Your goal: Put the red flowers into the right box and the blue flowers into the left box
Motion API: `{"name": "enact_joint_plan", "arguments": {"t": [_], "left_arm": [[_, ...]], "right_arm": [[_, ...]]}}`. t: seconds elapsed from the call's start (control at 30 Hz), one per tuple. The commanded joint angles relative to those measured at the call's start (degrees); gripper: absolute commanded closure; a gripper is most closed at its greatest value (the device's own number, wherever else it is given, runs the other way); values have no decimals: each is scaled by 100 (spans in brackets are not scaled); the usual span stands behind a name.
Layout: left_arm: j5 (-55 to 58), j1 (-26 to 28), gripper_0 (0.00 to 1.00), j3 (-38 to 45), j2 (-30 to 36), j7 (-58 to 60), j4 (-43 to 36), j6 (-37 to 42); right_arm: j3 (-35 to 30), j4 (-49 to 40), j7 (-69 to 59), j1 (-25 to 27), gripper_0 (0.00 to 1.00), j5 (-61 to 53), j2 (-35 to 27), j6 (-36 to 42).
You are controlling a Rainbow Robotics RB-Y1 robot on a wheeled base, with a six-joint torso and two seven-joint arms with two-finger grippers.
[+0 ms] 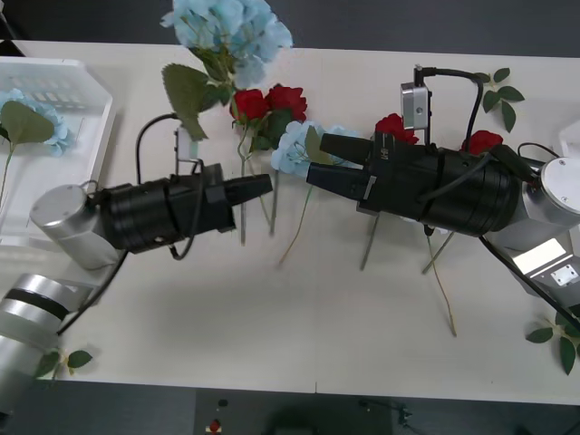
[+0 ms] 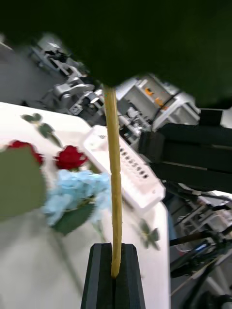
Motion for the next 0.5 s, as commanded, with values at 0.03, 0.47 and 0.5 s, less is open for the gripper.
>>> {"name": "enact_joint_plan", "arguments": {"t": [0.03,0.47,0.5], "left_arm": [[-426,-250,100,833,719,181,-121,8],[-2562,-259,100,1993,2767,2787,-25,-326],[-2694,-197,100,2081,2881,2901,2,-326]], "right_arm": [[-44,-196,-259,-132,0,-106,-247,-139],[-35,-187,-3089,-149,0,-186,-2058,-561],[-35,-187,-3371,-149,0,-186,-2233,-578]]}}
